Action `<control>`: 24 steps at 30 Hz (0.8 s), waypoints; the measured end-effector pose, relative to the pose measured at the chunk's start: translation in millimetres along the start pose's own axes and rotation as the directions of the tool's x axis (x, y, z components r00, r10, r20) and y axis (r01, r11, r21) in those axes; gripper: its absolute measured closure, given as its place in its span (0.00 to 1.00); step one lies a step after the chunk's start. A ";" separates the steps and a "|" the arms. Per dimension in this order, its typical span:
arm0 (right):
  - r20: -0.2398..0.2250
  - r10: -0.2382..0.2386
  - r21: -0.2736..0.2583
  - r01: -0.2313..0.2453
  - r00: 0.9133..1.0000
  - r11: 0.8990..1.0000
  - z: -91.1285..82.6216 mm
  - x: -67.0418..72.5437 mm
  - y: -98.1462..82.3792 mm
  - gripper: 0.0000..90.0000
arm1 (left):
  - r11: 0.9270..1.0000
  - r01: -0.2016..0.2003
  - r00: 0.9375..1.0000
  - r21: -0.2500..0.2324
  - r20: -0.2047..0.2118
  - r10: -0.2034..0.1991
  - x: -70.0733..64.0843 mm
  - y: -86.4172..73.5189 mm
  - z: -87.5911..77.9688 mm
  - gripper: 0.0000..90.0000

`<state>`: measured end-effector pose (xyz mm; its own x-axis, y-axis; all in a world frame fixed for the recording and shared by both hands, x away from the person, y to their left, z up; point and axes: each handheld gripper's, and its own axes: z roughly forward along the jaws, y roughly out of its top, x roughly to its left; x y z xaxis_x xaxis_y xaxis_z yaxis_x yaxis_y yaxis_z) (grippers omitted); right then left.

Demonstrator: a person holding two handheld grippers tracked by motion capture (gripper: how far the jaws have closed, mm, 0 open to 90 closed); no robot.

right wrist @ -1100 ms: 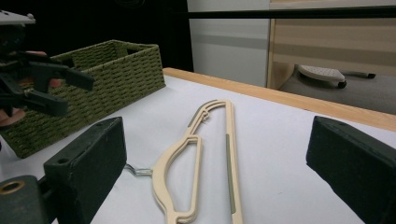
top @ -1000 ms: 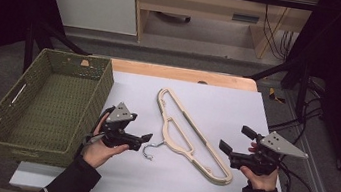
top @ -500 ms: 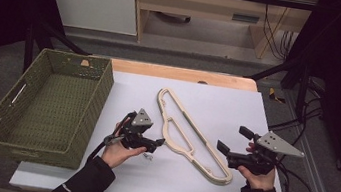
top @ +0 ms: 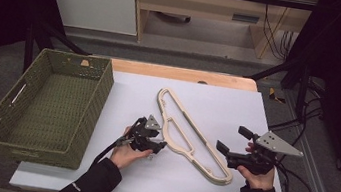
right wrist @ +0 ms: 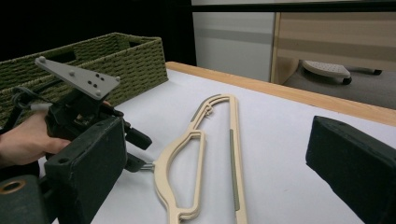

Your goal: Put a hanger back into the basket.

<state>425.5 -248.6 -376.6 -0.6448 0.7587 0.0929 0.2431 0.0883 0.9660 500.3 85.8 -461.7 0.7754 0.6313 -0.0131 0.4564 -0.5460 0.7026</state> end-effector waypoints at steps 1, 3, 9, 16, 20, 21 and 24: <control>0.000 0.000 0.002 0.000 1.000 1.000 0.0 0.0 -0.1 0.06 | 1.000 0.003 1.000 0.007 0.010 -0.003 -0.3 -0.2 0.9 0.58; -0.001 0.005 0.004 -0.005 1.000 1.000 0.2 0.5 -0.1 0.06 | 1.000 -0.006 1.000 0.020 0.006 0.006 0.1 -0.7 2.1 0.64; -0.002 -0.003 0.007 0.003 1.000 1.000 2.1 0.5 -1.1 0.06 | 0.999 0.006 1.000 0.038 0.015 -0.006 2.2 -1.7 4.1 0.76; 0.000 -0.002 0.017 0.002 1.000 1.000 3.2 1.1 -1.4 0.06 | 0.999 0.007 0.999 0.047 0.034 -0.009 3.8 -3.5 7.7 0.87; -0.003 -0.002 0.018 0.002 1.000 1.000 3.4 1.2 -1.6 0.06 | 0.999 -0.007 0.999 0.053 0.050 0.005 2.2 -2.5 6.7 0.96; -0.004 0.000 0.020 0.000 1.000 1.000 3.6 1.3 -1.7 0.06 | 0.998 -0.011 0.999 0.055 0.052 0.008 2.2 -2.4 6.5 0.96; -0.004 -0.002 0.019 0.002 1.000 1.000 4.7 1.5 -2.2 0.06 | 0.998 -0.013 0.998 0.057 0.056 0.010 2.7 -2.1 6.1 0.97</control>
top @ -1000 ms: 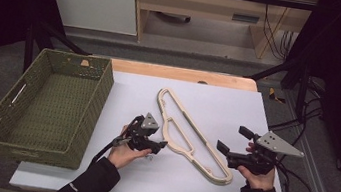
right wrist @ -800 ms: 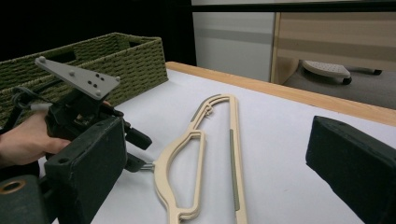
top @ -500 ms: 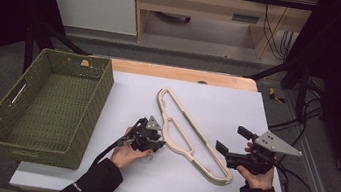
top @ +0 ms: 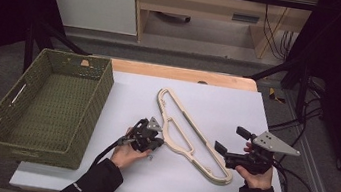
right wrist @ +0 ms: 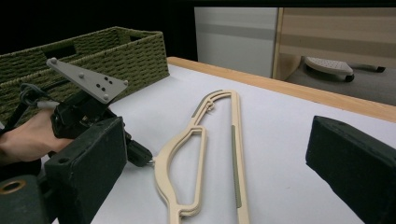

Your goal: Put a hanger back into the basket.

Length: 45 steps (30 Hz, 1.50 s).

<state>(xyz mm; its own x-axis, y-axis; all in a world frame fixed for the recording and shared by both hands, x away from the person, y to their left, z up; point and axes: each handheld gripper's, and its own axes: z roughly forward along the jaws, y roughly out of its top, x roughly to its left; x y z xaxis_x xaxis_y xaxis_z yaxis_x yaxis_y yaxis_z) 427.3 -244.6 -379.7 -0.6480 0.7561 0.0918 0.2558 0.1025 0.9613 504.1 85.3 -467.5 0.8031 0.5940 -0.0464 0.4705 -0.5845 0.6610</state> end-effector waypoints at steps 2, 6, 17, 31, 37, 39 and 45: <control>-0.003 0.000 0.003 0.000 1.000 1.000 1.1 0.3 -0.4 0.06 | 1.000 -0.006 1.000 -0.001 -0.001 0.006 -0.1 0.2 -0.2 0.97; -0.004 -0.001 0.016 0.001 1.000 1.000 3.7 1.3 -1.5 0.06 | 1.000 -0.017 1.000 -0.006 -0.001 0.017 0.1 1.2 -2.8 0.98; -0.035 -0.007 0.063 0.009 0.999 0.998 22.4 7.4 -9.0 0.09 | 0.998 -0.055 0.998 0.011 -0.016 0.056 -5.0 8.4 -11.6 0.98; -0.086 -0.049 0.159 0.062 0.995 0.985 60.9 29.2 -17.0 0.14 | 0.996 -0.083 0.996 0.023 -0.040 0.084 -16.4 19.9 -26.9 0.98; -0.106 -0.061 0.190 0.080 0.993 0.978 78.1 37.8 -16.5 0.17 | 0.996 -0.081 0.996 0.020 -0.040 0.082 -22.3 23.9 -31.6 0.98; -0.115 -0.059 0.200 0.081 0.992 0.976 84.0 39.8 -17.0 0.19 | 0.996 -0.087 0.995 0.025 -0.047 0.088 -24.1 24.7 -32.1 0.98; -0.127 -0.064 0.264 0.095 0.990 0.960 98.1 46.4 -24.4 0.24 | 0.995 -0.092 0.994 0.026 -0.054 0.093 -25.8 26.3 -33.6 0.98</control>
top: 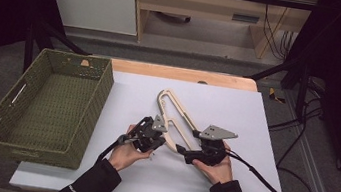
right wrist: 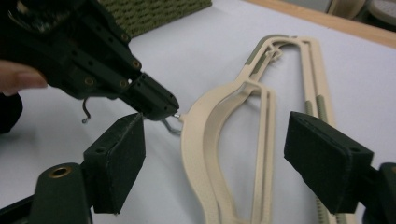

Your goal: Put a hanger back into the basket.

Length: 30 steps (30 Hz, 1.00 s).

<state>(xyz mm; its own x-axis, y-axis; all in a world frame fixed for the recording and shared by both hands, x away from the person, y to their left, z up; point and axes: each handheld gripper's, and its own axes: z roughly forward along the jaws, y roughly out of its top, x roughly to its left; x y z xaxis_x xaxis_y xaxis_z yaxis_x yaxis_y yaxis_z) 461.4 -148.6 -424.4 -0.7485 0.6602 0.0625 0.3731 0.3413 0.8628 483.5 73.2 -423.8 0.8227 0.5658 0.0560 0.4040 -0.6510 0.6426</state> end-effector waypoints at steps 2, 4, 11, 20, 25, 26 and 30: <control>-0.003 -0.011 0.021 0.011 1.000 1.000 4.7 1.0 -1.8 0.26 | 1.000 -0.002 1.000 0.002 -0.002 0.002 -0.5 0.3 -0.4 0.98; -0.008 -0.018 0.038 0.018 1.000 0.999 9.2 2.0 -3.4 0.29 | 1.000 0.003 1.000 0.002 -0.002 -0.003 -1.2 0.7 -1.0 0.98; -0.018 -0.041 0.103 0.043 0.999 0.994 22.6 6.7 -8.7 0.39 | 1.000 0.016 1.000 -0.005 0.000 -0.016 -2.4 1.5 -2.7 0.98; -0.017 -0.072 0.159 0.074 0.997 0.984 31.4 8.8 -13.9 0.51 | 1.000 0.012 1.000 0.008 0.008 -0.012 -2.9 2.3 -4.1 0.98; -0.010 -0.092 0.192 0.092 0.996 0.977 35.1 11.1 -15.6 0.58 | 1.000 0.010 1.000 0.004 0.007 -0.010 -3.6 2.7 -4.8 0.98; -0.013 -0.104 0.202 0.105 0.994 0.974 36.0 11.9 -15.7 0.59 | 1.000 0.012 1.000 0.004 0.006 -0.012 -3.9 2.7 -4.9 0.98; -0.013 -0.142 0.217 0.141 0.990 0.966 39.8 14.9 -16.5 0.67 | 1.000 0.019 1.000 0.005 0.011 -0.019 -3.7 2.4 -5.3 0.98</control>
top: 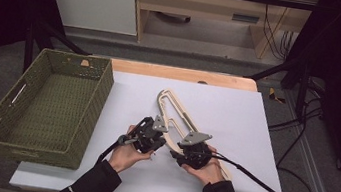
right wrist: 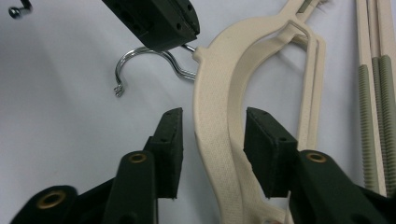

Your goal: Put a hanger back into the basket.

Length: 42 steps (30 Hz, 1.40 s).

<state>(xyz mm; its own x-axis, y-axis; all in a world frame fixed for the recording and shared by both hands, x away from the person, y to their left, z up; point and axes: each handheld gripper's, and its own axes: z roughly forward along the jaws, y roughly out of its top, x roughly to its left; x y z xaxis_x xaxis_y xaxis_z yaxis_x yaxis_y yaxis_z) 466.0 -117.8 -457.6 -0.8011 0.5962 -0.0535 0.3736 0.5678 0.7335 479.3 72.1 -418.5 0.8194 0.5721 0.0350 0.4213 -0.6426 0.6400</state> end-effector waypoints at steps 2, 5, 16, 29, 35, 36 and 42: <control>0.001 -0.012 0.000 0.012 1.000 1.000 0.5 -0.4 -0.2 0.72 | 1.000 0.002 1.000 -0.001 0.003 -0.002 -0.1 0.0 -0.3 0.98; 0.000 -0.013 0.006 0.013 1.000 1.000 0.8 0.1 -0.4 0.76 | 1.000 0.005 1.000 -0.002 0.005 -0.005 -0.7 0.0 -0.6 0.98; -0.013 -0.064 -0.001 0.064 0.998 0.998 -1.6 1.7 -0.5 0.82 | 1.000 -0.006 1.000 -0.027 -0.008 0.005 -1.2 0.2 -4.2 0.95; 0.018 -0.067 -0.046 0.067 0.998 0.997 -14.3 -1.0 3.4 0.84 | 0.938 0.099 0.995 -0.332 0.027 -0.096 19.7 -4.5 -75.0 0.33; 0.055 -0.062 -0.054 0.065 0.997 0.996 -22.3 -2.0 5.5 0.85 | 0.919 0.087 0.995 -0.384 -0.018 -0.102 26.1 -14.7 -98.0 0.19; 0.059 -0.063 -0.050 0.066 0.996 0.997 -24.9 -2.8 6.3 0.86 | 0.917 0.091 0.994 -0.388 -0.018 -0.107 26.5 -15.6 -98.8 0.18; 0.104 -0.061 -0.059 0.067 0.993 0.996 -36.9 -7.8 7.9 0.87 | 0.919 0.100 0.992 -0.381 -0.033 -0.122 29.3 -22.7 -99.1 0.14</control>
<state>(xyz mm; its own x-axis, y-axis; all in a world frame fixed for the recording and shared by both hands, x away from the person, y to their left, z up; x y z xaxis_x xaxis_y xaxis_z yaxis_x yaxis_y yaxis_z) 457.9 -138.8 -426.4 -0.7691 0.6167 -0.1682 0.2908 0.5719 0.7670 455.2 154.1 -355.9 0.7488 0.6626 -0.0178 0.3210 -0.3390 0.8843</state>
